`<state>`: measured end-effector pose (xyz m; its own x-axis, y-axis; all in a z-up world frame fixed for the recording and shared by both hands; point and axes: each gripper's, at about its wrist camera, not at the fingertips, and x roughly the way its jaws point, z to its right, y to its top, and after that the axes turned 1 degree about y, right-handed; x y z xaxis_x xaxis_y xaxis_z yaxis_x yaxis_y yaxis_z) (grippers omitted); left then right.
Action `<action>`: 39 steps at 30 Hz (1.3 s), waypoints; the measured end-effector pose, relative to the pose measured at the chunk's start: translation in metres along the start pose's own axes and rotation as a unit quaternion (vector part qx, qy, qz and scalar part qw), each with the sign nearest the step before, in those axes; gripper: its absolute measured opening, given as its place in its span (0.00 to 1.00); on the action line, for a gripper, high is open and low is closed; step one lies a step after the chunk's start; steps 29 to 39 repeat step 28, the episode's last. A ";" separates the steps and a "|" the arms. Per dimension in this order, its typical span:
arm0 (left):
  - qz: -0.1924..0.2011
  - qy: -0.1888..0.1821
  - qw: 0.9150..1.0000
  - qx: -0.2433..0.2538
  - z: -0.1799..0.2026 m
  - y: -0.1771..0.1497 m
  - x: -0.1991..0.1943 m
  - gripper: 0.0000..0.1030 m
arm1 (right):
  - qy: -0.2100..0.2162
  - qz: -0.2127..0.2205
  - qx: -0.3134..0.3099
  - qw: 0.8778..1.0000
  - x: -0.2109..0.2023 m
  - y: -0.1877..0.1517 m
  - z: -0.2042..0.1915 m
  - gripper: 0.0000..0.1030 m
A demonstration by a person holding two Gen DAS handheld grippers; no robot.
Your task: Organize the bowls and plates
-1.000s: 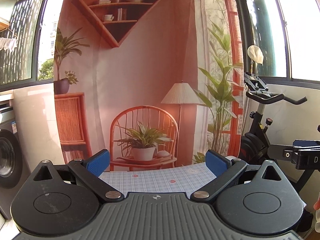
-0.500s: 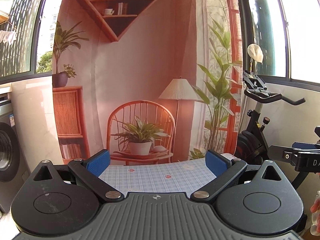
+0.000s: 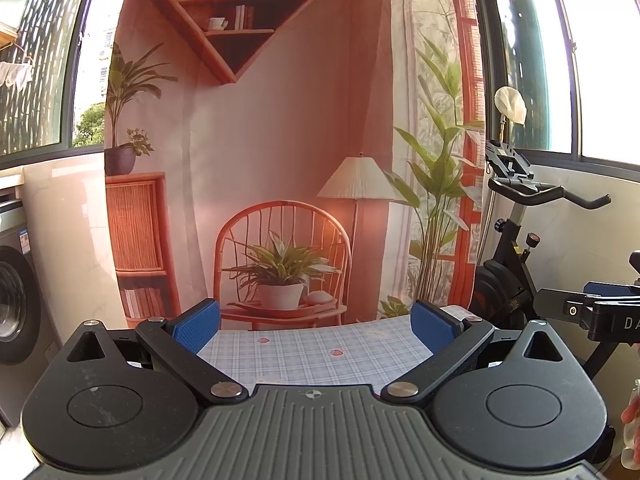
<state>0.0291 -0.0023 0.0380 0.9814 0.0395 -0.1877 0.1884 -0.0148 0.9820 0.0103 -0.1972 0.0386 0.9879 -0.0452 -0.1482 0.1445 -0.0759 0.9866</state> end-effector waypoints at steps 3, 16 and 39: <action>-0.001 -0.001 1.000 -0.001 0.000 0.001 0.000 0.99 | 0.000 0.000 0.000 1.000 0.000 0.000 0.000 1.00; -0.006 0.001 1.000 0.000 0.003 -0.001 0.000 0.99 | 0.000 0.000 -0.001 1.000 0.000 0.000 0.000 1.00; -0.008 0.004 1.000 -0.008 0.004 -0.004 0.001 0.99 | 0.000 -0.005 0.001 1.000 0.003 0.000 0.000 1.00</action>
